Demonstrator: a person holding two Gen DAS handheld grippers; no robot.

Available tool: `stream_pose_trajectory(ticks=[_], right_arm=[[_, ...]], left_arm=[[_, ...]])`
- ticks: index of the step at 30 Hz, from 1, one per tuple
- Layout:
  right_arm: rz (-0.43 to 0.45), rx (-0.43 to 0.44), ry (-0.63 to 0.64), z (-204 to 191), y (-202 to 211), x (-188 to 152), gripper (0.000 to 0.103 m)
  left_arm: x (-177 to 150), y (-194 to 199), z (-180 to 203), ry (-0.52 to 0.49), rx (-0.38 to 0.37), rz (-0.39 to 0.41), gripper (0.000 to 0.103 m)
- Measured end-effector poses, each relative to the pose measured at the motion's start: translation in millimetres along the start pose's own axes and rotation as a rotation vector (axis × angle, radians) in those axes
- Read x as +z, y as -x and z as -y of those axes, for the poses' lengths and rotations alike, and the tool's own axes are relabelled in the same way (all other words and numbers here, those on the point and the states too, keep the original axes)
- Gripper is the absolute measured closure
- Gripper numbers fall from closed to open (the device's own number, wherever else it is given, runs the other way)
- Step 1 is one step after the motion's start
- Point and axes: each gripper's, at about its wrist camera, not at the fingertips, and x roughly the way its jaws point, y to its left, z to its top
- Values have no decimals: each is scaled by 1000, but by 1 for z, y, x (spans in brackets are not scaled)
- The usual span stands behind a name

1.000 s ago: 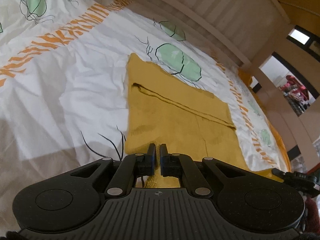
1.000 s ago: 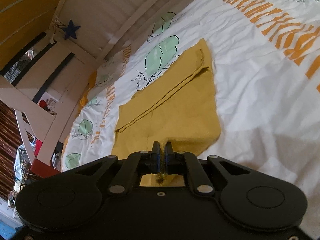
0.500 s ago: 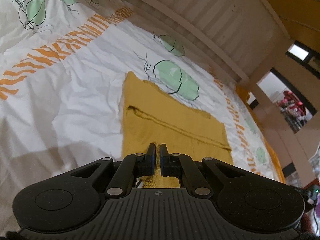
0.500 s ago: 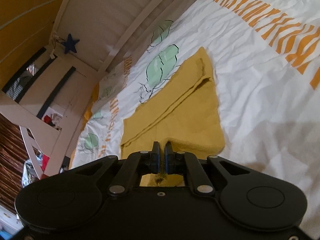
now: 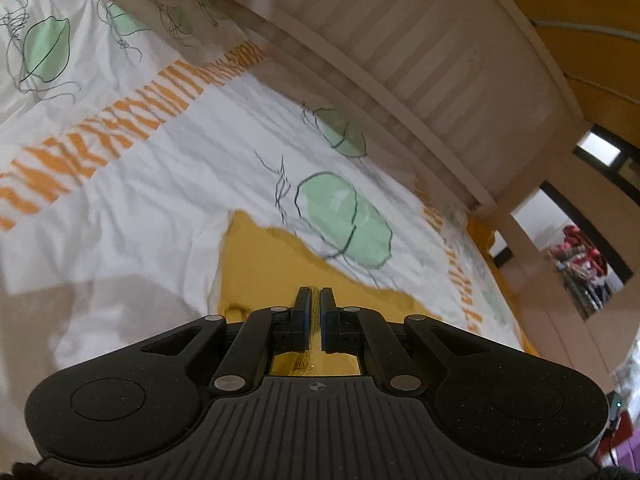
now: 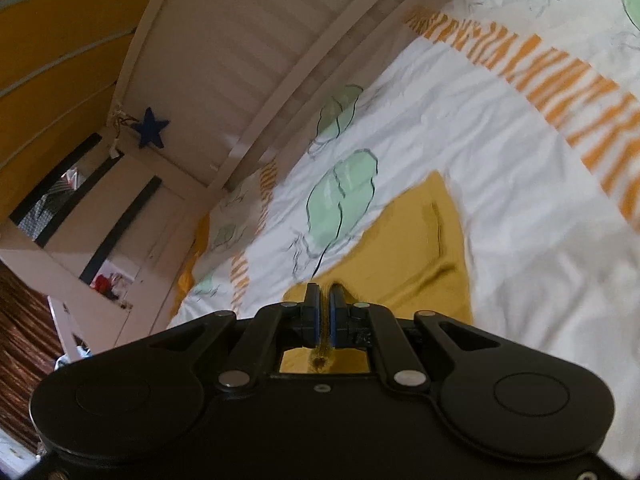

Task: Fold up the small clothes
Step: 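Lift the hem with both grippers and fold it toward the collar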

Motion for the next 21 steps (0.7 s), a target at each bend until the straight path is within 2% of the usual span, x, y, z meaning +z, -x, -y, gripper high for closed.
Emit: stream_pose_trajectory(ticks=[6, 8, 11, 15, 16, 17, 19, 20, 21], right_arm=[[26, -24, -8, 15, -40, 32, 95], [26, -37, 9, 20, -51, 39, 92], [-7, -82, 85, 20, -66, 38, 88], [-93, -108, 167, 14, -71, 19, 86], [-117, -115, 185, 14, -71, 12, 80], [-139, -128, 203, 13, -70, 4, 67], [-169, -155, 234, 14, -69, -8, 53], [-184, -170, 250, 14, -67, -14, 53], [-195, -181, 262, 13, -67, -18, 53]], left_arm=[[24, -41, -10, 5, 37, 17, 99], [30, -54, -18, 20, 53, 6, 99], [30, -65, -25, 2, 71, -20, 98], [13, -70, -31, -51, 90, -87, 94], [8, -71, -32, -57, 93, -109, 94], [2, -72, -34, -60, 93, -136, 93], [-9, -72, -38, -70, 91, -184, 79], [-14, -71, -39, -77, 93, -201, 67], [-19, -70, -40, -84, 94, -212, 64]])
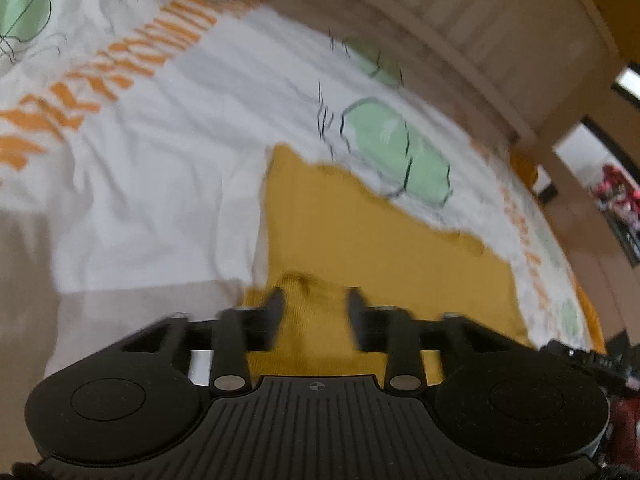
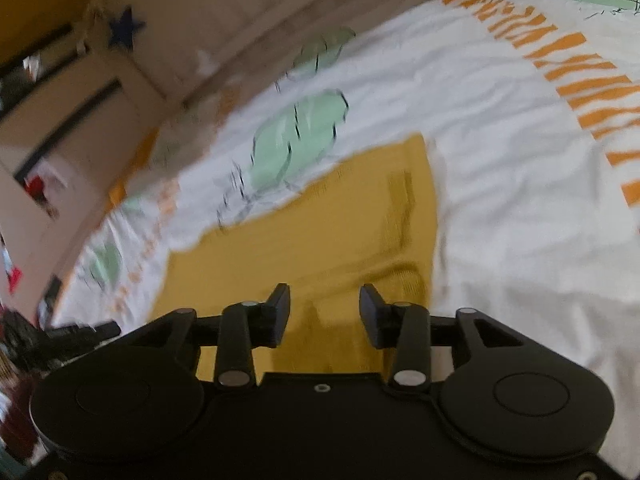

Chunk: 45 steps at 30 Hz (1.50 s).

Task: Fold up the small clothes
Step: 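Open both grippers, laying the hem onto the sweater body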

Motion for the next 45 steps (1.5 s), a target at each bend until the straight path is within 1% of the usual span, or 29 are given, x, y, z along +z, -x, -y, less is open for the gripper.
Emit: stream_pose_trajectory(ticks=[3, 4, 5, 7, 9, 11, 12, 14, 18, 19, 20, 21, 22, 25, 30, 35, 40, 45], right_arm=[[-20, -6, 18, -3, 0, -7, 53], [-21, -8, 28, -4, 1, -7, 56], [-19, -15, 43, -6, 3, -9, 72], [-22, -21, 79, -11, 2, -9, 95], [-14, -24, 106, -16, 1, -11, 95], [-7, -7, 116, -19, 1, -12, 95], [-1, 4, 113, -19, 0, -13, 95], [9, 15, 84, -14, 1, -14, 87], [21, 13, 22, -3, 5, -19, 86], [23, 13, 3, 0, 6, -20, 83], [26, 16, -21, 3, 8, -20, 70], [32, 22, -49, 6, 11, -21, 61], [41, 36, -80, 9, 14, -21, 51], [54, 70, -140, 13, 21, -21, 50], [15, 140, -220, 15, 21, -28, 50], [-22, 81, -248, 18, 16, -34, 50], [-3, 44, -289, 28, 13, -32, 50], [1, 41, -310, 35, 0, -24, 50]], left_arm=[[-9, 2, -3, 6, 6, -13, 63], [-10, 3, -5, 15, 5, -13, 62], [-10, 3, -5, 23, 5, -13, 61], [-12, 4, -6, 26, 9, -13, 60], [-13, 4, -5, 27, 10, -12, 60], [-13, 5, -6, 32, 13, -11, 60], [-13, 4, -6, 37, 18, -12, 60], [-14, 3, -8, 46, 23, -18, 59], [-17, -3, -10, 60, 23, -49, 57], [-17, -4, -10, 65, 32, -49, 57], [-17, -4, -12, 76, 47, -43, 57], [-17, -4, -13, 90, 62, -29, 57], [-17, -2, -14, 103, 72, -9, 57], [-16, 0, -17, 109, 98, 18, 54], [-19, -7, -21, 125, 74, -34, 53], [-22, -10, -21, 131, 50, -51, 52], [-19, -16, -21, 133, 36, -69, 52], [-16, -23, -21, 157, 15, -80, 51]])
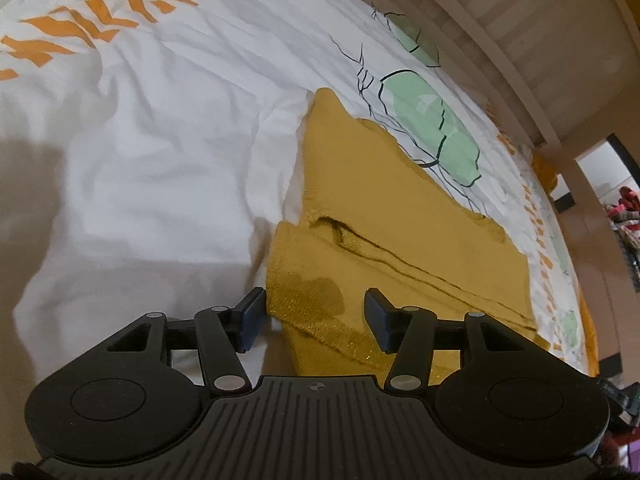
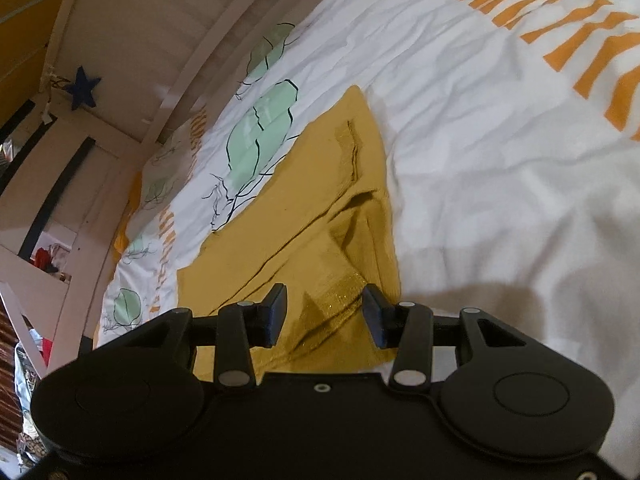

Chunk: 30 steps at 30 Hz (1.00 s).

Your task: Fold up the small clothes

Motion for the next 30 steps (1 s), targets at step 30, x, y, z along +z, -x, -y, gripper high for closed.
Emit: stream_pose_trajectory(ticks=[30], right_arm=[[-34, 38, 216, -14, -15, 4, 84]], left_arm=[[3, 2, -5, 3, -45, -14, 53]])
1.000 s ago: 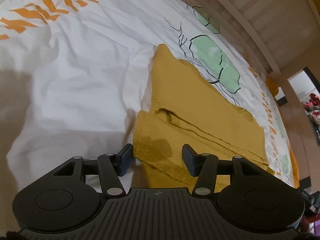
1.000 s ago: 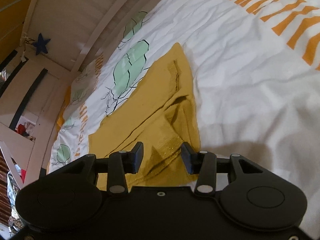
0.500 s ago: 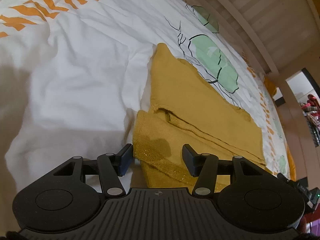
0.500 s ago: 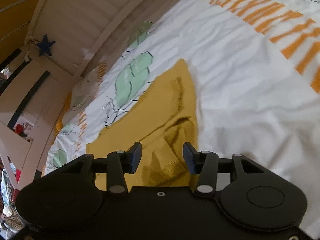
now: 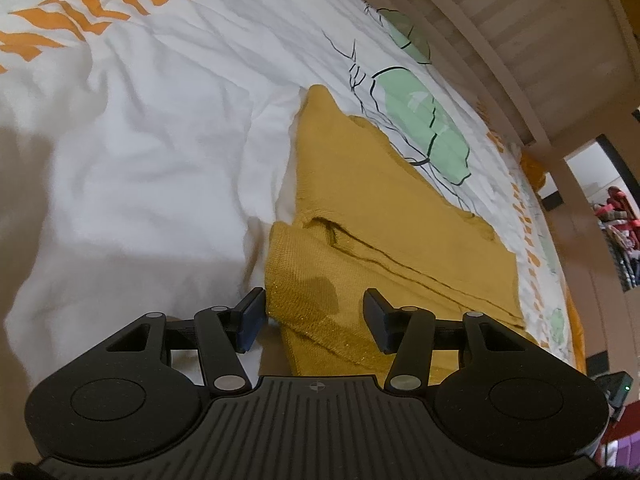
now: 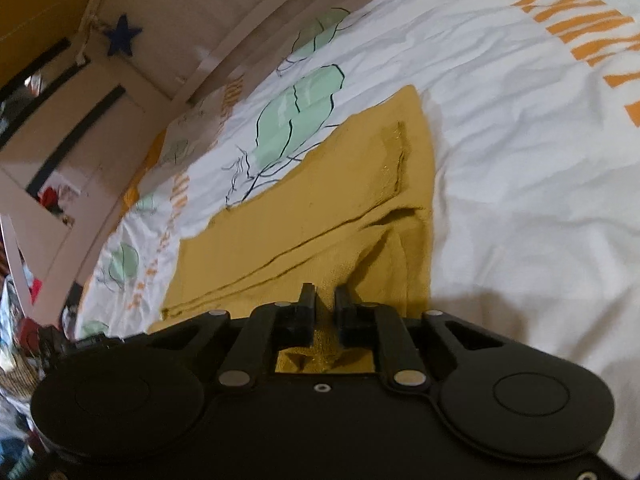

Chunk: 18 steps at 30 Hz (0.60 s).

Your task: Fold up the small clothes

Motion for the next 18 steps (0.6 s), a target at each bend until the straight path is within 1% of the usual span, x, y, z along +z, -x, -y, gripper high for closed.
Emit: stream_pose_trajectory(ticks=[4, 5, 6, 7, 11, 15, 18], right_arm=[[24, 10, 1, -2, 6, -1, 86], [32, 13, 0, -3, 7, 0, 86], [38, 18, -4, -3, 8, 0, 87], [42, 23, -11, -3, 9, 1, 87], [46, 37, -32, -1, 8, 1, 87], [48, 44, -47, 1, 8, 1, 87], [50, 48, -63, 3, 7, 2, 87]], left_arm=[[2, 4, 5, -19, -2, 30, 54], [3, 5, 7, -27, -3, 38, 56], [4, 5, 8, -35, -5, 42, 61], [6, 5, 10, -41, -6, 44, 63], [10, 2, 14, -50, 10, 50, 62], [13, 1, 14, -27, 15, 74, 61], [15, -4, 14, -35, 27, 54, 61]])
